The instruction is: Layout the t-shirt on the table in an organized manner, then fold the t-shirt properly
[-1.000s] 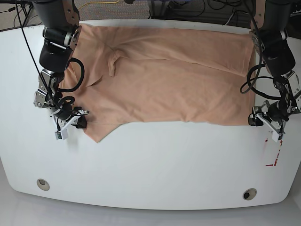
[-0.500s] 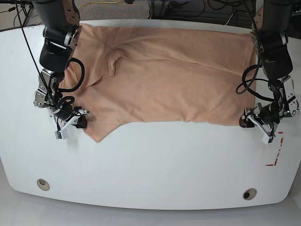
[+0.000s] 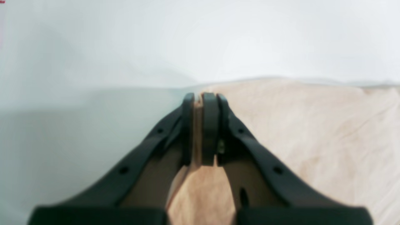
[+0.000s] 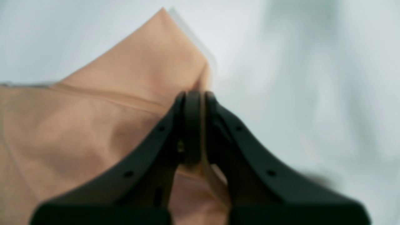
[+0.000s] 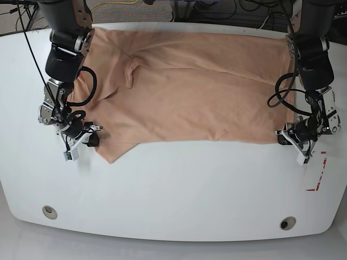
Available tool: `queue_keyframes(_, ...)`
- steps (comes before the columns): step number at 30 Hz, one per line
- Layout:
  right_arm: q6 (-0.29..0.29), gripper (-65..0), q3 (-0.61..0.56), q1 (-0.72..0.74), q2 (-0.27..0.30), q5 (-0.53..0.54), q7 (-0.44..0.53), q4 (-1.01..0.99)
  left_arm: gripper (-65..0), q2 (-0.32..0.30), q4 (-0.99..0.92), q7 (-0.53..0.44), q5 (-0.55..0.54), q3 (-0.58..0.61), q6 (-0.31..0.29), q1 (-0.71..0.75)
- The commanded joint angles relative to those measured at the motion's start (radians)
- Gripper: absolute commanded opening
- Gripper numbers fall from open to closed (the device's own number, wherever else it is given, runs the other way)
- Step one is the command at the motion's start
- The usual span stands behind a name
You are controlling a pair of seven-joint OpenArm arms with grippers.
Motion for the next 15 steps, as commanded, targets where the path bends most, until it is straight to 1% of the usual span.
queue_keyframes(1,0.006,-65.0,0.001,0.023,0.014,0.005,-0.030,0.055,-65.0,-0.009,0.012,0.014,0.003,0.009,-0.003,-0.023)
queue_keyframes(7,0.006,-65.0,-0.004,0.025,0.014,0.005,-0.077,0.162,-65.0,-0.005,0.114,0.021,0.001,0.009,-0.003,-0.021)
queue_keyframes(11,0.006,-65.0,-0.004,0.028,0.016,0.005,-0.151,0.243,-65.0,-0.005,0.209,0.074,0.001,0.009,-0.003,-0.019)
queue_keyframes(15,0.006,-65.0,-0.004,0.026,0.014,0.005,-0.200,0.336,-65.0,-0.005,0.294,0.114,0.000,0.005,-0.004,-0.021)
